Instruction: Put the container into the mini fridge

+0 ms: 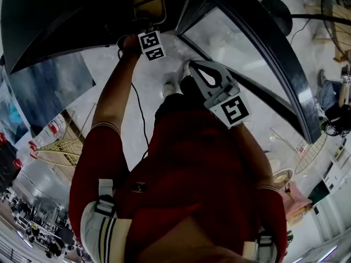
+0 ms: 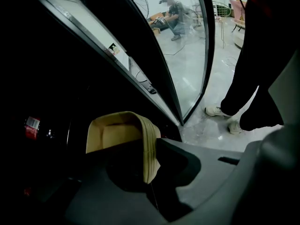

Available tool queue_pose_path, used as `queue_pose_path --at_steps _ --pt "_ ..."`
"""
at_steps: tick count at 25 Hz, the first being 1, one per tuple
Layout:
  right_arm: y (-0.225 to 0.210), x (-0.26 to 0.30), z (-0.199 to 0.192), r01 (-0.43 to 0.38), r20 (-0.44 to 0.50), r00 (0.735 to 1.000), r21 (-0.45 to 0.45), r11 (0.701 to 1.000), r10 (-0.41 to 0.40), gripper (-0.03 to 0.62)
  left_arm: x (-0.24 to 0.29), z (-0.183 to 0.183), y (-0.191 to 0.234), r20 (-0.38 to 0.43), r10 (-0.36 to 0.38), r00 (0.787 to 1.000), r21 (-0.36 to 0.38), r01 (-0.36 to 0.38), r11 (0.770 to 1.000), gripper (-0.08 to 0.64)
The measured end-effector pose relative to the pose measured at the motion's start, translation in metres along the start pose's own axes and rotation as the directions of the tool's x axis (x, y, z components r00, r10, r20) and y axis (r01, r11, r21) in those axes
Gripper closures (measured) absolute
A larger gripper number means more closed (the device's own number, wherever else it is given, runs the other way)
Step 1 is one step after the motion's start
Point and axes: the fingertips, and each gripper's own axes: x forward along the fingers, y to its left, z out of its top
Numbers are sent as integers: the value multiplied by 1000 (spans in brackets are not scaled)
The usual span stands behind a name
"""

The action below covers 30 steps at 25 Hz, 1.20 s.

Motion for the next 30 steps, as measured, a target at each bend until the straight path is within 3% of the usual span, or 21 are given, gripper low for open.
queue_pose_path --at_steps 13,20,26,30 --pt "-6 2 -9 18 -23 1000 19 1000 -18 594 10 -5 20 15 40 999 -6 -40 999 494" --pt "-3 -2 -10 22 -16 1000 25 999 -22 594 6 -2 20 49 82 995 -17 -81 997 376" --pt "1 -6 -9 25 -10 1000 20 999 -25 594 -19 8 29 113 178 977 -17 -177 984 367" --pt "2 -9 -6 32 1 999 23 999 -32 594 -44 15 36 160 228 960 -66 -220 973 367"
